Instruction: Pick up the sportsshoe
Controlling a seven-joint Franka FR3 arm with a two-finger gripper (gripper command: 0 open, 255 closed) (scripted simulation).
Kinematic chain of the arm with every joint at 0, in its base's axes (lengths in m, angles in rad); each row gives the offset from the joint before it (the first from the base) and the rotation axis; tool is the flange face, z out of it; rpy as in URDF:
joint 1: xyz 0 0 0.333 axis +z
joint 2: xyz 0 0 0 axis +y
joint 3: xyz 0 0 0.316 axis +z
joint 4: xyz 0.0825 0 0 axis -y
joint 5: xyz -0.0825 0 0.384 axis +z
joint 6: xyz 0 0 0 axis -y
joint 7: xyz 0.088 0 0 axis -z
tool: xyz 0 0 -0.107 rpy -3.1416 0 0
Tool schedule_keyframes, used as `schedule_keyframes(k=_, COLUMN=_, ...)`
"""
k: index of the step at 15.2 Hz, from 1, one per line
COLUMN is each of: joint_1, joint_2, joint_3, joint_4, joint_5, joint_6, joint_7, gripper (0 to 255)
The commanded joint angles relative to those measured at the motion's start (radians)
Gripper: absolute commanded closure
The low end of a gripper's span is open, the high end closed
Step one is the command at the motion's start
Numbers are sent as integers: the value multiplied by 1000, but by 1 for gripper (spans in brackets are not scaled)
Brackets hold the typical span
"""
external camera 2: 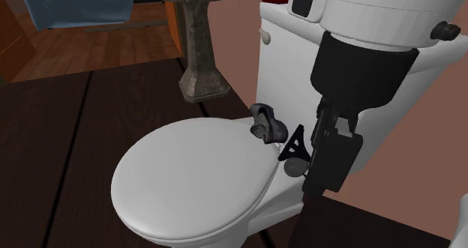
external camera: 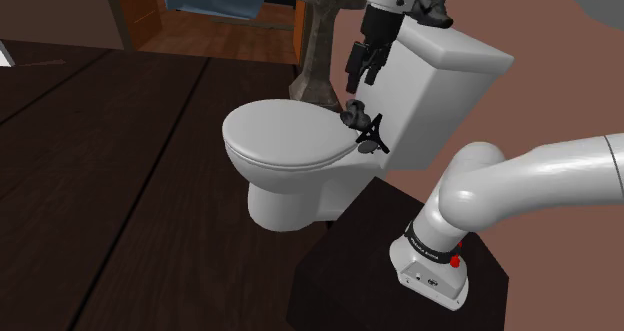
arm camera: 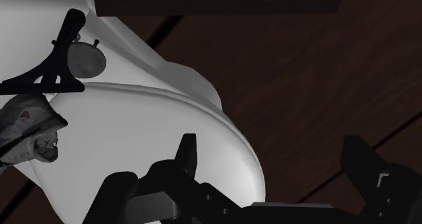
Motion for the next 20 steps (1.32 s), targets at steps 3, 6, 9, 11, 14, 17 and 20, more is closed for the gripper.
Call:
schedule_keyframes(k=3, joint_1=-19, joint_2=39, joint_3=28, joint_4=-28, joint_5=-43, joint_6=56, joint_7=25, gripper=0)
schedule_keyframes(k=6, joint_1=-53, joint_2=107, joint_3=68, joint_4=-62, joint_5=-111, joint_6=139, joint_7=70, gripper=0)
schedule_keyframes(k=9, joint_1=-92, joint_2=184, joint_3=105, joint_4=-85, joint_5=-188, joint_6=217, joint_7=124, gripper=0)
schedule_keyframes(k=11, joint_1=-121, joint_2=240, joint_3=129, joint_4=-95, joint_5=-245, joint_6=266, joint_7=167, gripper=0)
schedule_keyframes(k=14, joint_1=-170, joint_2=331, joint_3=162, joint_4=-99, joint_5=-341, joint_6=330, joint_7=241, gripper=0)
schedule_keyframes(k=17, joint_1=-222, joint_2=429, joint_3=191, joint_4=-90, joint_5=-450, joint_6=379, joint_7=328, gripper=0)
schedule_keyframes(k=20, joint_1=-275, joint_2=531, joint_3=214, joint_4=-67, joint_5=-570, joint_6=409, joint_7=424, gripper=0)
